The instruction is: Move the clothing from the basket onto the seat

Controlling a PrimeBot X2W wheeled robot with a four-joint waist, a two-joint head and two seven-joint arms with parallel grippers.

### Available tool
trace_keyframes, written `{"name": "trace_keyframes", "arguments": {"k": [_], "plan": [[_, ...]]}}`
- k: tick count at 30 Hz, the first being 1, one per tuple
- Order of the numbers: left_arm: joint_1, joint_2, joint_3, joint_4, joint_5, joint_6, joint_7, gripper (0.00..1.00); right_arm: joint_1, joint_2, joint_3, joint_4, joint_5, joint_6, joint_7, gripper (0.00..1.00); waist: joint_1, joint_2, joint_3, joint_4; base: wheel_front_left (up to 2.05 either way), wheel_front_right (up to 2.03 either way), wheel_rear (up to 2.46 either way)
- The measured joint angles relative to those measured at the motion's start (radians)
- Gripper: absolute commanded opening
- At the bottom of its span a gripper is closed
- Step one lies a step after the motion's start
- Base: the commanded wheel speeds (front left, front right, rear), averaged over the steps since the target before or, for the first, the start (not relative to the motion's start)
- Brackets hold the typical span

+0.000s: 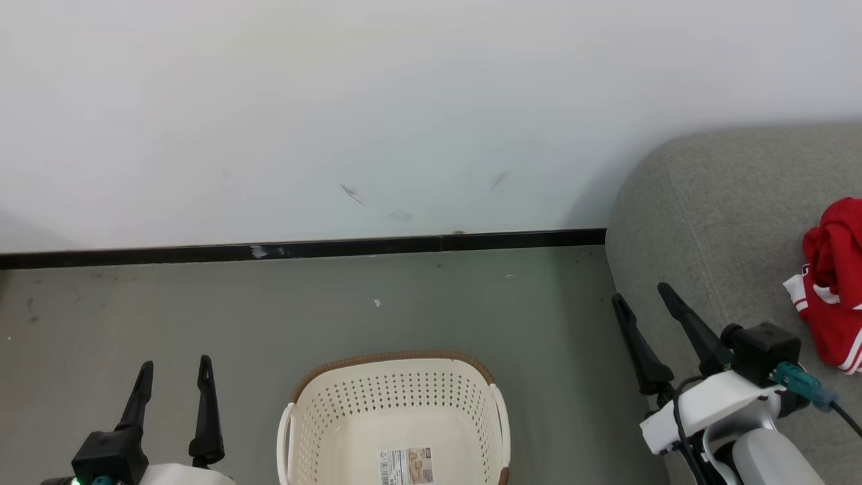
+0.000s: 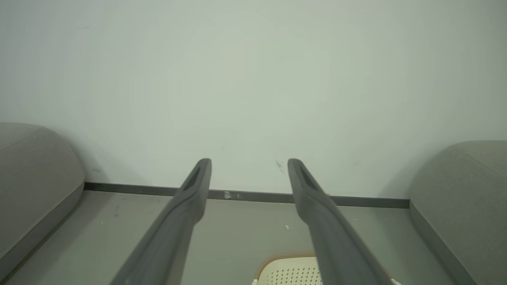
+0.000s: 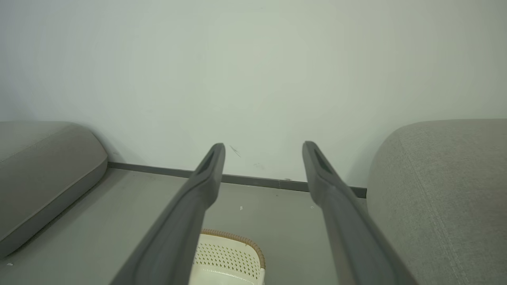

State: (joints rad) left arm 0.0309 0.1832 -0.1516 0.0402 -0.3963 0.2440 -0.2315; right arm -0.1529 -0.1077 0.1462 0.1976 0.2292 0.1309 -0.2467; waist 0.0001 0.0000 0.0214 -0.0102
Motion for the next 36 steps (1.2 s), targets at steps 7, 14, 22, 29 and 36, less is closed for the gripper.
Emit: {"name": "trace_keyframes", "arguments": {"k": [7, 14, 22, 29, 36], "plan": [[0.027, 0.000, -0.002, 0.003, -0.006, 0.000, 0.000, 1.00, 0.063, 0.024, -0.042, -0.020, -0.046, 0.000, -0.001, 1.00, 0.0000, 0.0000, -0.025, 0.009, 0.00, 0.00, 0.00], [0.043, -0.001, -0.004, 0.001, -0.007, -0.001, -0.001, 1.00, 0.114, 0.049, -0.055, -0.037, -0.066, 0.000, -0.001, 1.00, 0.0000, 0.0000, -0.046, 0.010, 0.00, 0.00, 0.00], [0.043, 0.000, -0.004, -0.004, -0.007, -0.002, -0.008, 1.00, 0.150, 0.054, -0.060, -0.061, -0.082, 0.000, -0.001, 1.00, 0.0000, 0.0000, -0.059, 0.003, 0.00, 0.00, 0.00], [0.044, 0.001, -0.008, -0.011, -0.007, -0.004, -0.008, 1.00, 0.171, 0.060, -0.066, -0.085, -0.090, 0.000, -0.001, 1.00, 0.0000, 0.0000, -0.054, -0.002, 0.00, 0.00, 0.00], [0.044, 0.002, -0.016, -0.015, -0.007, -0.005, -0.008, 1.00, 0.174, 0.063, -0.070, -0.099, -0.097, 0.000, -0.001, 1.00, -0.0001, 0.0000, -0.046, -0.004, 0.00, 0.00, 0.00]]}}
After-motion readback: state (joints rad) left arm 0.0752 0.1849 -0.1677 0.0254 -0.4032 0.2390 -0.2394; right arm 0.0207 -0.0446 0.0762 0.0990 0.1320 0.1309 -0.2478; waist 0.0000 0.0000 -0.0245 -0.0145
